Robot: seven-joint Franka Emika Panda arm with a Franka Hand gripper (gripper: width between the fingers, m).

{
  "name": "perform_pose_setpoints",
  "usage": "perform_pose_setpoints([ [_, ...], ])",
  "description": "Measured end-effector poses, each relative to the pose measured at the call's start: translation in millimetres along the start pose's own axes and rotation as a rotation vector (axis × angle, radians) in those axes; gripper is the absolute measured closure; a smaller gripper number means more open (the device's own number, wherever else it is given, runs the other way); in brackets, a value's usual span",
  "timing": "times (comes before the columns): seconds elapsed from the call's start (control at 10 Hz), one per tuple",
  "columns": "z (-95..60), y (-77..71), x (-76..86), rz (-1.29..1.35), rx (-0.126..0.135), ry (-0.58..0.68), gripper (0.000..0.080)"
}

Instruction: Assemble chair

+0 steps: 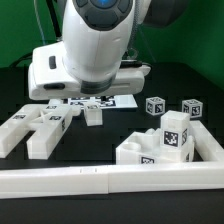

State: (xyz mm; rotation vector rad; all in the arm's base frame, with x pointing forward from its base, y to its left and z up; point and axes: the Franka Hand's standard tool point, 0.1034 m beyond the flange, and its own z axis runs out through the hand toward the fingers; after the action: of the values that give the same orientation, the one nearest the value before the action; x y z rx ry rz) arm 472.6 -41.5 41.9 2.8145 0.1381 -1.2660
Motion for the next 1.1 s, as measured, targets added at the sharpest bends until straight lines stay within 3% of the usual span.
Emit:
perform_pose_setpoints([
  [1.1,16.4,-16.8,17.4,-0.009,-0.016,-0.004,0.0151],
])
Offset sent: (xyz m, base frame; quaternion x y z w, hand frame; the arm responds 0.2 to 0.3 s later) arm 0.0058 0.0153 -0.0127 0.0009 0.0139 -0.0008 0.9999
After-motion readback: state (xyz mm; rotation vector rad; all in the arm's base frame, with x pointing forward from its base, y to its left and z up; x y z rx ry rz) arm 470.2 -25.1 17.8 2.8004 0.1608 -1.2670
